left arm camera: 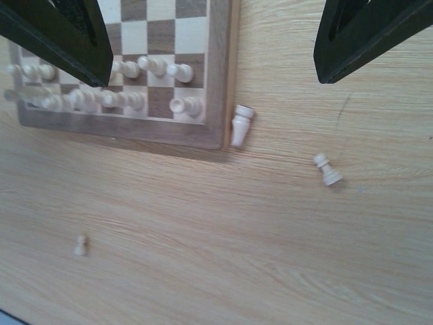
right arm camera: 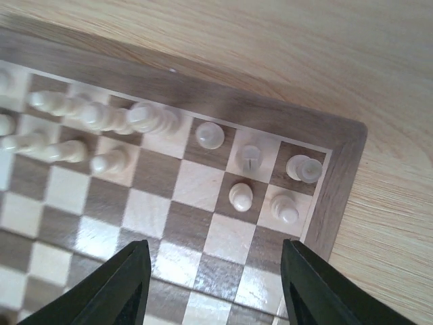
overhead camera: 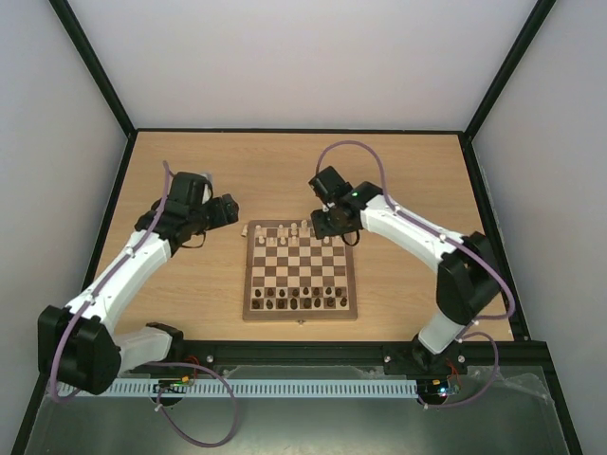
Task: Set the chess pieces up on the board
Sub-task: Place the chess piece on the chessboard, then pick up the chess piece at the center of the board.
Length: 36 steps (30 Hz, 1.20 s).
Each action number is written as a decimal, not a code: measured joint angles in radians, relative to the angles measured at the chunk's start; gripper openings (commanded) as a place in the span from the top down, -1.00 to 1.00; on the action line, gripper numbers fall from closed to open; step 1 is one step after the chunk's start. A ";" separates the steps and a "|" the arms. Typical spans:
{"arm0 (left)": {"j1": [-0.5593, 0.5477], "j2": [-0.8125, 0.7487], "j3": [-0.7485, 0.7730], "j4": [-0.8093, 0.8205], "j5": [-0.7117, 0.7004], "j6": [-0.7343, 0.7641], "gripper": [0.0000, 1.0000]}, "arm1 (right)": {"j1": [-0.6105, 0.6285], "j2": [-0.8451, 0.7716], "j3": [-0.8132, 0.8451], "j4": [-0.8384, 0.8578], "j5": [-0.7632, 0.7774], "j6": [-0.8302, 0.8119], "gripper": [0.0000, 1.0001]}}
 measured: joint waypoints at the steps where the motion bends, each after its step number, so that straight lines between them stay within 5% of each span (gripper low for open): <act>1: 0.005 0.018 0.000 -0.001 -0.010 -0.003 -0.72 | 0.000 -0.027 -0.001 -0.002 -0.005 0.000 -0.09; 9: 0.020 0.154 0.000 0.026 -0.072 -0.043 -0.69 | 0.000 -0.159 -0.015 -0.005 -0.076 -0.006 -0.10; 25: -0.042 0.445 0.005 0.179 -0.174 -0.128 -0.51 | 0.000 -0.164 -0.078 0.022 -0.178 -0.021 -0.10; 36: 0.003 0.506 0.029 0.203 -0.230 -0.134 -0.20 | 0.000 -0.164 -0.082 0.029 -0.195 -0.025 -0.10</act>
